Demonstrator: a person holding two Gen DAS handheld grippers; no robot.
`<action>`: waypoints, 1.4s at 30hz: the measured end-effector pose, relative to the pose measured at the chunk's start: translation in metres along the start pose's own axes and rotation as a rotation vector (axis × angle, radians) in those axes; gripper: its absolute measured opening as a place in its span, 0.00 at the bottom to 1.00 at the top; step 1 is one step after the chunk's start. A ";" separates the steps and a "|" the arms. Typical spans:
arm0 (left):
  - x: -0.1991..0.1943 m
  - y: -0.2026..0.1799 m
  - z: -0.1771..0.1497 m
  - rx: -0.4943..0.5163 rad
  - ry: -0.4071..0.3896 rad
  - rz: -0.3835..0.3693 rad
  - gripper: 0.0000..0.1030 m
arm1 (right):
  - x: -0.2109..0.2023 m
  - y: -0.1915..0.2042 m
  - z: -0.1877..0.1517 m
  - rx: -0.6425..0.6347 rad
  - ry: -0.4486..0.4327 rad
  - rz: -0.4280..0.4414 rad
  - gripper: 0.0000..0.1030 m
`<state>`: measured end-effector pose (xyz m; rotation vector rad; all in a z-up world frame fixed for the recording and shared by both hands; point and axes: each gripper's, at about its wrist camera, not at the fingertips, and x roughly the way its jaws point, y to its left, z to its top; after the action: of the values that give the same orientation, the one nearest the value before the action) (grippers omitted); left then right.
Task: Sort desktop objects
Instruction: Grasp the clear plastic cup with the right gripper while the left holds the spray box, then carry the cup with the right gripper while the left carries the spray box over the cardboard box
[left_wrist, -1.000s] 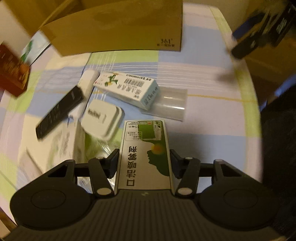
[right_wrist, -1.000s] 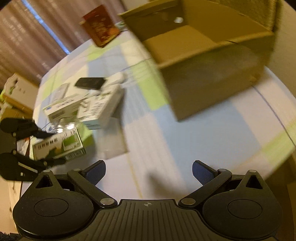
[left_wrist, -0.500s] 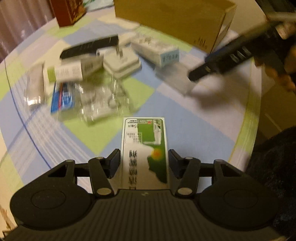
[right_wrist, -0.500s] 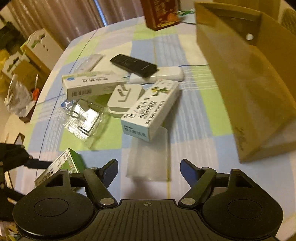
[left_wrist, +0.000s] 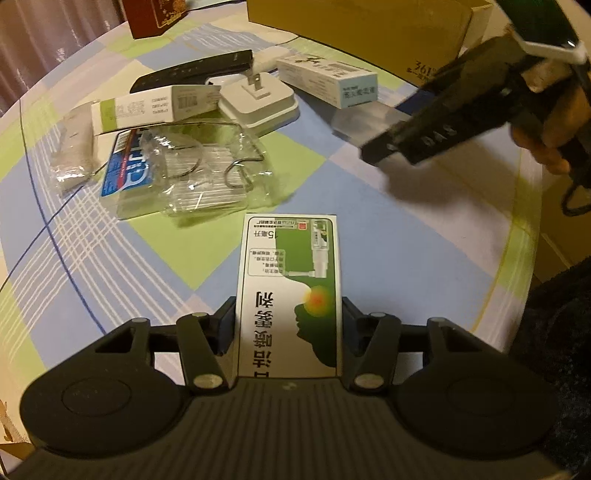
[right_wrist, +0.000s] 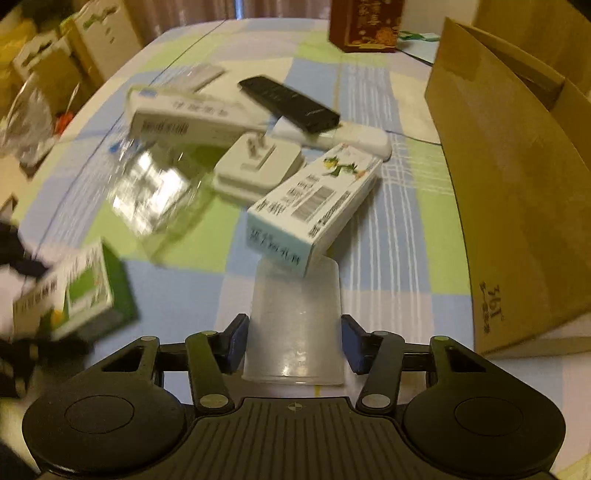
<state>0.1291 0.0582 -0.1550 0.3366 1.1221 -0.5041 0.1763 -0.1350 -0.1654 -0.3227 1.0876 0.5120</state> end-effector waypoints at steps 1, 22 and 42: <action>0.001 0.000 0.000 -0.001 0.005 0.002 0.52 | -0.002 0.001 -0.004 -0.012 0.008 -0.002 0.50; -0.069 -0.008 0.058 -0.353 -0.122 0.058 0.49 | -0.106 -0.116 0.028 0.255 -0.123 0.467 0.50; -0.040 -0.122 0.297 -0.466 -0.363 -0.082 0.49 | -0.132 -0.303 0.045 0.124 -0.180 0.229 0.50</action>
<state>0.2775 -0.1841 0.0004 -0.2020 0.8674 -0.3433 0.3264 -0.3988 -0.0264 -0.0409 0.9808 0.6610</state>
